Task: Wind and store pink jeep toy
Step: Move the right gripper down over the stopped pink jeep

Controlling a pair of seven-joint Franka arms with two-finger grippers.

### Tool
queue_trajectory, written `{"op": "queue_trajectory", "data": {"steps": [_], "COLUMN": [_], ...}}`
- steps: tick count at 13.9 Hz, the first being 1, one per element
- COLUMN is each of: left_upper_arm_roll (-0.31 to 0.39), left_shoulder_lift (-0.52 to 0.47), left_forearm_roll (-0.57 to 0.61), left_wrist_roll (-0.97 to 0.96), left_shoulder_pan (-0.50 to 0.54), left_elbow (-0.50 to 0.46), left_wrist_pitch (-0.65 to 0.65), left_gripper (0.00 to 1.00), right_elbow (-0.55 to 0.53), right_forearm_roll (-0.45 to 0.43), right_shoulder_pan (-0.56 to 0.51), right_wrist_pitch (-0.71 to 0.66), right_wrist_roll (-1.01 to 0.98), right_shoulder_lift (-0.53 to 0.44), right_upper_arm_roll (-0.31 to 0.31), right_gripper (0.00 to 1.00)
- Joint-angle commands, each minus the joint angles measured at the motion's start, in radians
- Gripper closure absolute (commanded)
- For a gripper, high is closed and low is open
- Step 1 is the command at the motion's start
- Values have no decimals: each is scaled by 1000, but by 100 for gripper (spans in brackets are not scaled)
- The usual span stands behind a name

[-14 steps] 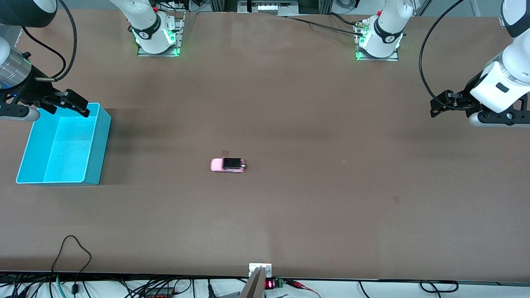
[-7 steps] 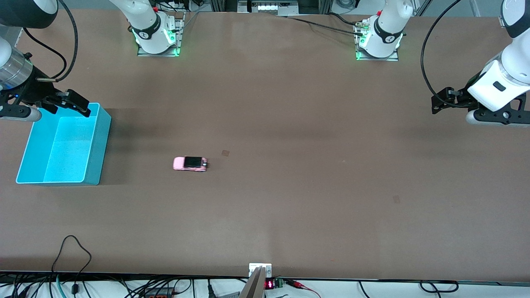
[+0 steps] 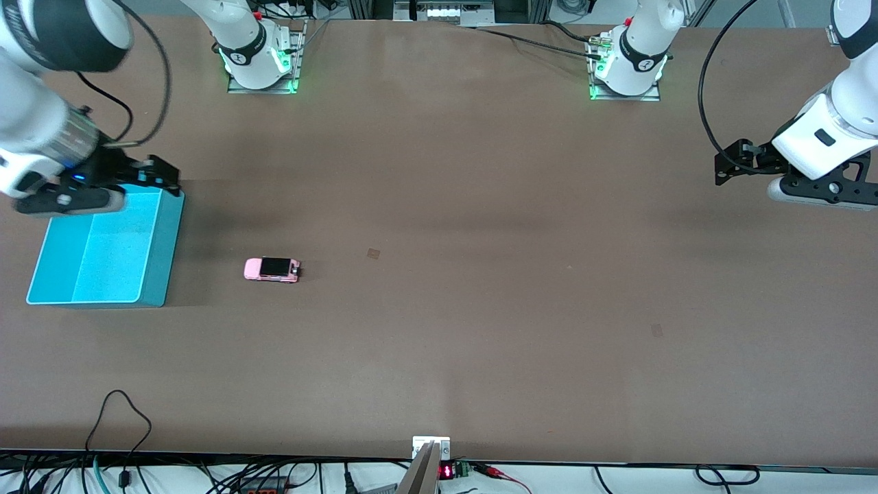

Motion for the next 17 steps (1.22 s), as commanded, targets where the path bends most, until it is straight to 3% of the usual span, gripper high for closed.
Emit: {"op": "queue_trajectory", "data": {"steps": [1,4,9,14,17], "left_upper_arm_roll": [3,3,0,-1,-1], "left_shoulder_lift": [-5,-2,-2,-3,-3], "left_forearm_roll": [13,13,13,13,13], "left_wrist_roll": [34,34,34,35,34], "left_shoulder_pan": [-2,-2,-7,-12,-12], "left_elbow": [15,17,20,20,20], "left_wrist_pitch": [-22,-22,-22,-28,-34], "left_gripper": [0,0,0,0,0], "right_elbow": [4,2,-19,-207,-261], "right_forearm_roll": [-4,-2,4,4,7], "right_shoulder_pan": [44,52,39,32,12], "right_wrist_pitch": [-1,18,186,563,689], "right_wrist_roll": [-129,-420,-858,-1094,-1166], "right_shoulder_lift": [47,116,250,301,351], "right_upper_arm_roll": [-1,-1,-6,-6,-3], "right_gripper": [0,0,0,0,0]}}
